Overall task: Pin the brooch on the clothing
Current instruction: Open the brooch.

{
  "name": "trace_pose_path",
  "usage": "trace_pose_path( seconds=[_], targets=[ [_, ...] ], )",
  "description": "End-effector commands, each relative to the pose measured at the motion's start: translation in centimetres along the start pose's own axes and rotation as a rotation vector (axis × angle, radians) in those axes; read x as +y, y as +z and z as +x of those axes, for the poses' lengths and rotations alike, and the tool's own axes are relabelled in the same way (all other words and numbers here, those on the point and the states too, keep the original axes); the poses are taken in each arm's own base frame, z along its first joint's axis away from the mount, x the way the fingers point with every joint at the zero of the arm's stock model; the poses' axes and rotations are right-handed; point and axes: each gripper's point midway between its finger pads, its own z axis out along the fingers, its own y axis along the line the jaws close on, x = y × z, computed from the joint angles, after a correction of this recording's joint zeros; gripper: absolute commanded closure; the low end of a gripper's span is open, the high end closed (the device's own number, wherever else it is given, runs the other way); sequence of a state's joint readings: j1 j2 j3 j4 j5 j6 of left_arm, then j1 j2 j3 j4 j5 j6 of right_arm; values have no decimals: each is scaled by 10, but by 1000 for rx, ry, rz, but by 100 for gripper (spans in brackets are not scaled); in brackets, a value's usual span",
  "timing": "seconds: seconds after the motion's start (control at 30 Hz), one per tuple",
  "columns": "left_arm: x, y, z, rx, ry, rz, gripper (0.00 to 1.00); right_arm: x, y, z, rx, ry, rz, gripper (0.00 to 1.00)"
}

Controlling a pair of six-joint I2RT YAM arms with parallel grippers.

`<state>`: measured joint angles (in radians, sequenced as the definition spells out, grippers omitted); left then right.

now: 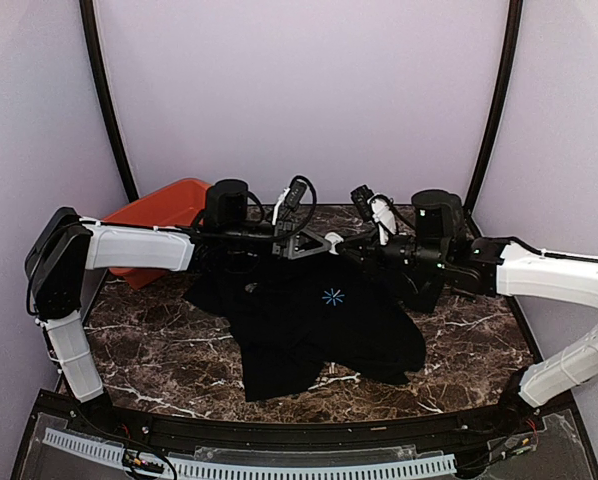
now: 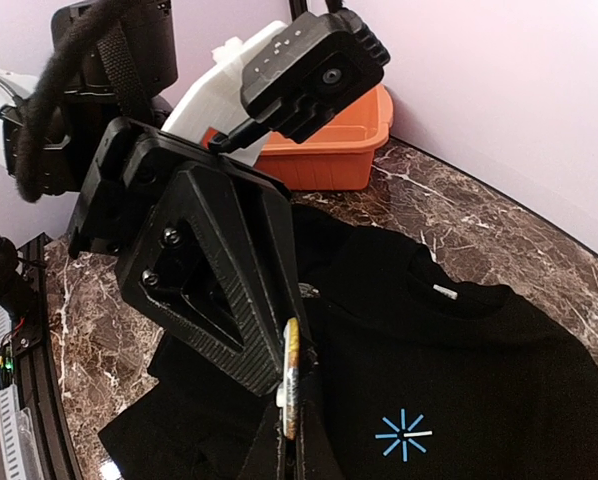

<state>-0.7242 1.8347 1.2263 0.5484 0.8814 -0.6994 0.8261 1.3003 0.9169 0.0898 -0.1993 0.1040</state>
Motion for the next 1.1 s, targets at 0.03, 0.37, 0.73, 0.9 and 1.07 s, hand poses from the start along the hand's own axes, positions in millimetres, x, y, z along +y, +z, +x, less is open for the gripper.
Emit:
trace_pose_path(
  seconds=[0.03, 0.37, 0.73, 0.9, 1.07],
  targets=[
    [5, 0, -10, -27, 40, -132, 97, 16, 6, -24, -44, -6, -36, 100],
    [-10, -1, 6, 62, 112, -90, 88, -10, 8, -12, -15, -12, 105, 100],
    [-39, -19, 7, 71, 192, -39, 70, -19, 9, -9, 0, -12, 159, 100],
    [-35, -53, -10, -27, 197, -115, 57, -19, 4, -13, -6, -10, 164, 100],
    [-7, -97, -24, -98, 226, -315, 43, -17, 3, -16, 8, 17, 154, 100]
  ],
)
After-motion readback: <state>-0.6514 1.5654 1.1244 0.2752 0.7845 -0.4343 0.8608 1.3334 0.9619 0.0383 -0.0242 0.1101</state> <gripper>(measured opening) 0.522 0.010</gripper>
